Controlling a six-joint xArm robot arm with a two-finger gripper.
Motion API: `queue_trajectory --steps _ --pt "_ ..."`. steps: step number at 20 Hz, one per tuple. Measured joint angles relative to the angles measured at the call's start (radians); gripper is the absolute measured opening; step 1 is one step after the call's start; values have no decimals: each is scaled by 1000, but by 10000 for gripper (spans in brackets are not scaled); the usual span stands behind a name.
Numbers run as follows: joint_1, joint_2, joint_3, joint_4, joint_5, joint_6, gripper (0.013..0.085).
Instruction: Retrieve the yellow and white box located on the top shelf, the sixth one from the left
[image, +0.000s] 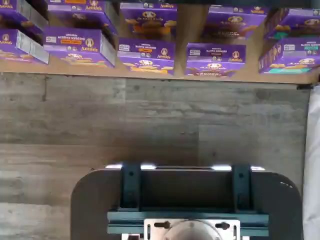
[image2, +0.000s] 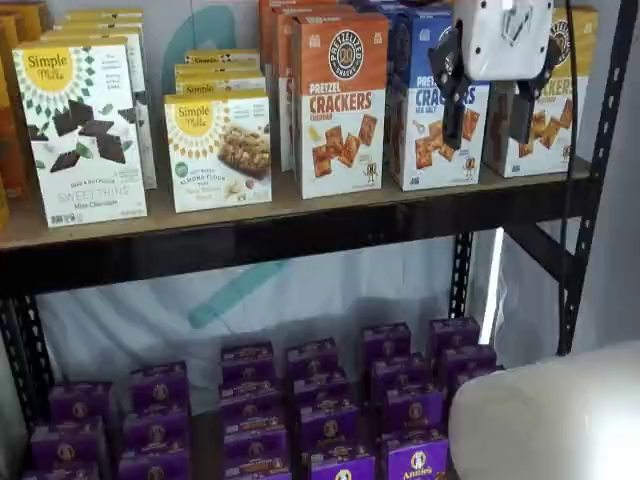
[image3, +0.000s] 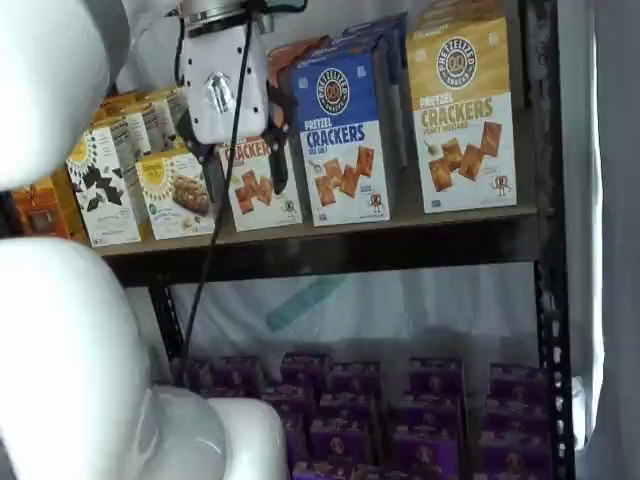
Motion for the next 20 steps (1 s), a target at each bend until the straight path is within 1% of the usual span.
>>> queue_trajectory --steps 1,2,3,8,10,12,15,18,20 --pt "-7 8 -7 8 14 -3 850" --pt "-24 22 -19 27 37 -10 850" --pt "-29 25 -21 33 43 -13 850" --pt "-28 30 -24 30 43 -14 850" --pt "-29 31 -23 21 34 -19 850" --pt "-28 33 -21 2 19 -27 850" --pt "-41 31 -10 -27 -26 -52 850" --pt "-74 39 -6 -44 -66 -90 850" --pt "-114 51 -4 -59 -107 -132 850"
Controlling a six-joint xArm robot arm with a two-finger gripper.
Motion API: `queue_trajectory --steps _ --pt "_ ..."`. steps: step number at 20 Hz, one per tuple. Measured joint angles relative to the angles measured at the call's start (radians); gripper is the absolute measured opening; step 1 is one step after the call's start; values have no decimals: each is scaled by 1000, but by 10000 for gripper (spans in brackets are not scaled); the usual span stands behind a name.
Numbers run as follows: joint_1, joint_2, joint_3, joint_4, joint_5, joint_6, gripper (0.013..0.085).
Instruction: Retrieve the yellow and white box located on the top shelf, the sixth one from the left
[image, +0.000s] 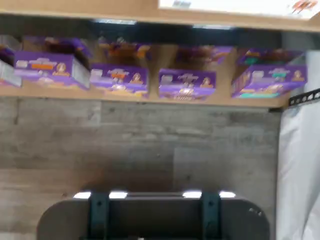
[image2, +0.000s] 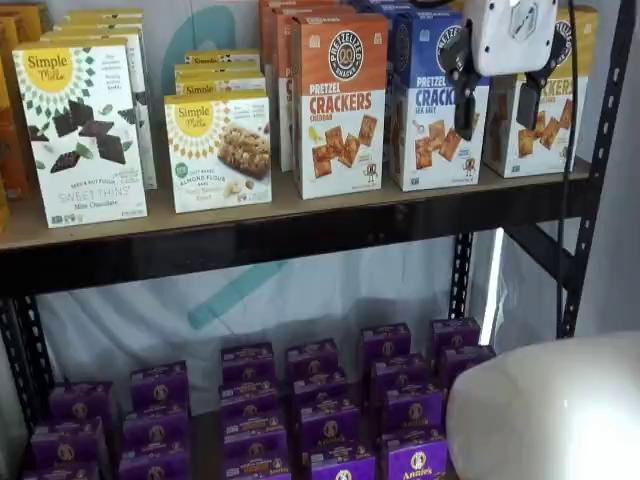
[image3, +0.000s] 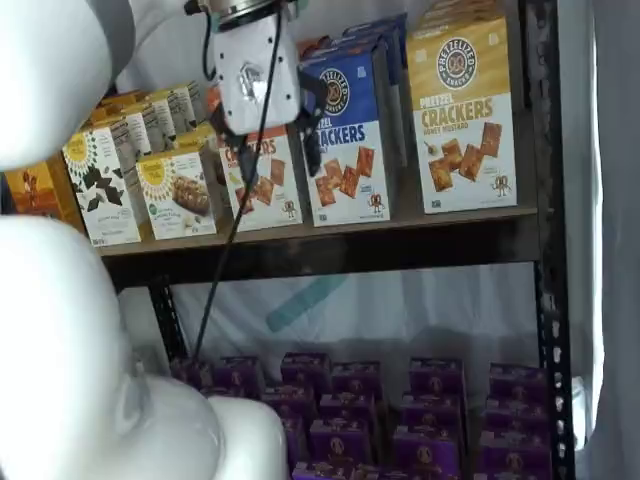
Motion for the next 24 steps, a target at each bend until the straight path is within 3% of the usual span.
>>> queue_trajectory --steps 7,12,24 --pt "-125 42 -13 -13 -96 -124 850" --pt "-232 96 -51 7 -151 -223 850" --pt "-407 205 -132 84 -249 -380 850"
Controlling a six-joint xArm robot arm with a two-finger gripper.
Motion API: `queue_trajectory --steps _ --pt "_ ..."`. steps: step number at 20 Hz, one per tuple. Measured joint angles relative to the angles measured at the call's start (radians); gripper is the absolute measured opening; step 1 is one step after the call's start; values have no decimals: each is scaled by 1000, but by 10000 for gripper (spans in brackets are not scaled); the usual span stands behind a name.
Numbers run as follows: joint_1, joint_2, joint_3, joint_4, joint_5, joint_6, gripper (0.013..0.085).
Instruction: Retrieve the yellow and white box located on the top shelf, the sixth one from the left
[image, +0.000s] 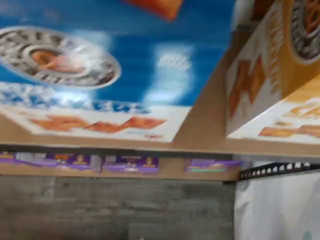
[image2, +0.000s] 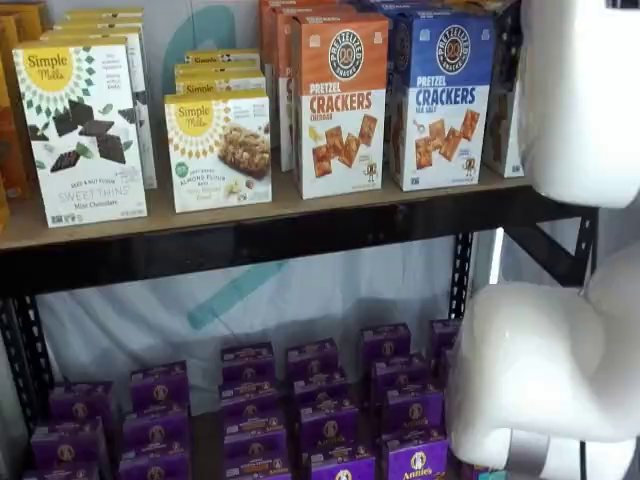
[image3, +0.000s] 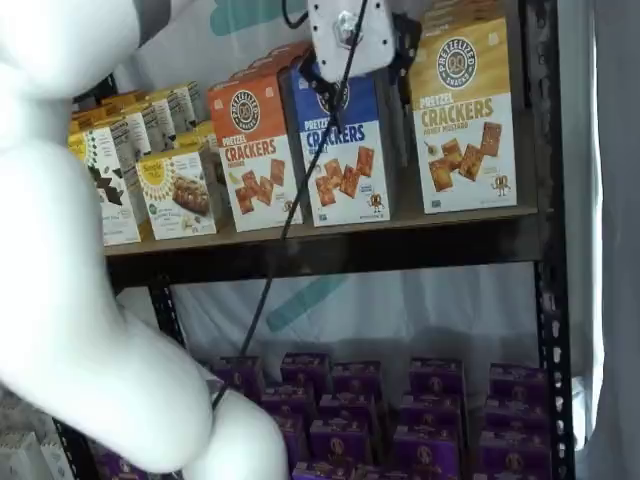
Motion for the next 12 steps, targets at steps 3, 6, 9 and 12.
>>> queue_trajectory --steps 3,6,9,12 --pt "-39 28 -22 11 -35 -36 850" --pt "-82 63 -59 41 -47 -74 850" --pt "-107 91 -94 53 -44 -97 850" --pt "-123 115 -124 58 -36 -112 850"
